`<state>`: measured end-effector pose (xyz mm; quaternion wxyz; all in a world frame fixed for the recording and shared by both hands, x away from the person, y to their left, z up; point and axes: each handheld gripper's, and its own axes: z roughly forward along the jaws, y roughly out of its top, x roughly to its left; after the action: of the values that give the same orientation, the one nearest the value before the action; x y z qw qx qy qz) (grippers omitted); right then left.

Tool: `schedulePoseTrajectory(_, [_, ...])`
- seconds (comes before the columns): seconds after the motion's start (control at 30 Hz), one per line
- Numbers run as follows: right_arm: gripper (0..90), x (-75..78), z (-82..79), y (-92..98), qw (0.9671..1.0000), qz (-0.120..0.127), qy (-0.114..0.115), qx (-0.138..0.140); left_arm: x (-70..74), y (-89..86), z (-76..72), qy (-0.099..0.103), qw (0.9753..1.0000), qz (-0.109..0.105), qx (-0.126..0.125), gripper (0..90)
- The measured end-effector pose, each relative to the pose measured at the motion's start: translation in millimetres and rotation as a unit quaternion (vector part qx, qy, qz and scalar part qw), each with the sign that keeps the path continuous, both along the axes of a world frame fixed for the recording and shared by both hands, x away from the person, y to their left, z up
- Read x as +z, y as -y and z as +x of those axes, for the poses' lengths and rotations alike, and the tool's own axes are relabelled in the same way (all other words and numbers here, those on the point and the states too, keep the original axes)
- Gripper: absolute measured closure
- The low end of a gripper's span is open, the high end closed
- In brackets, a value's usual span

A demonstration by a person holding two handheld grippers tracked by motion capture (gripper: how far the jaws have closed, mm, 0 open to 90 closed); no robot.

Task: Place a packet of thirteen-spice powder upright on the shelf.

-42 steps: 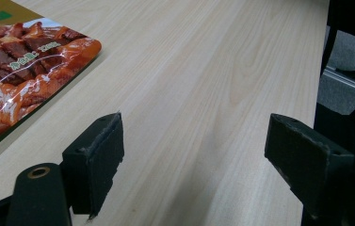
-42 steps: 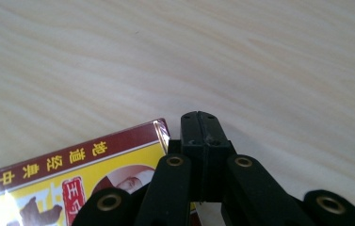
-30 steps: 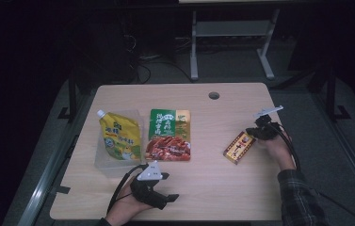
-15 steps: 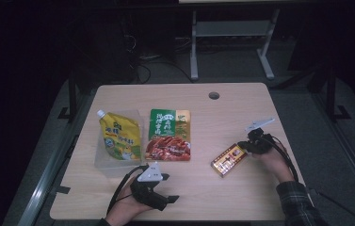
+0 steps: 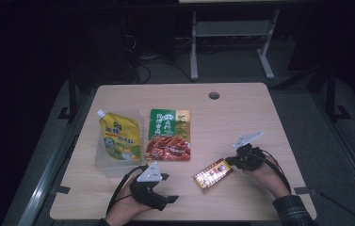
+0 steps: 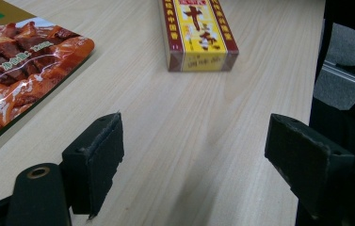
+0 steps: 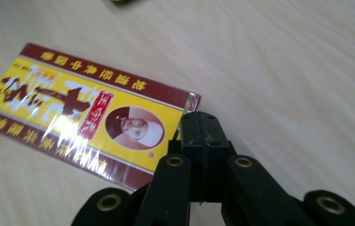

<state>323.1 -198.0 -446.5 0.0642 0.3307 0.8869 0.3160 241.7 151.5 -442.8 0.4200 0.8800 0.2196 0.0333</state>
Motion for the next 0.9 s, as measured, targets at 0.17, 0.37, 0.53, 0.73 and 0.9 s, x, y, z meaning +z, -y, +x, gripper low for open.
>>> schedulePoseTrajectory(0.17, [90.0,0.0,-16.3,-8.2,0.9997,0.009,-0.005,0.021,-0.1,0.6,-0.8,-0.002,1.0000,0.002,0.000,19.6])
schedulePoseTrajectory(0.37, [90.0,-1.2,-32.3,-19.4,0.9990,0.015,-0.006,0.043,-1.4,1.9,-0.9,-0.002,1.0000,0.006,-0.006,19.5])
schedulePoseTrajectory(0.53, [90.0,-0.5,-43.9,-22.5,0.9991,0.015,0.000,0.040,-3.4,5.0,-0.8,-0.006,0.9999,0.006,-0.013,19.1])
schedulePoseTrajectory(0.73, [69.7,5.8,-58.5,-1.4,0.9992,0.037,0.014,0.003,-6.6,21.0,3.9,0.006,0.9992,0.019,-0.035,18.3])
schedulePoseTrajectory(0.9, [56.1,6.2,-73.3,16.1,0.9983,0.050,0.021,-0.022,-10.8,37.5,9.5,0.006,0.9986,0.030,-0.044,17.7])
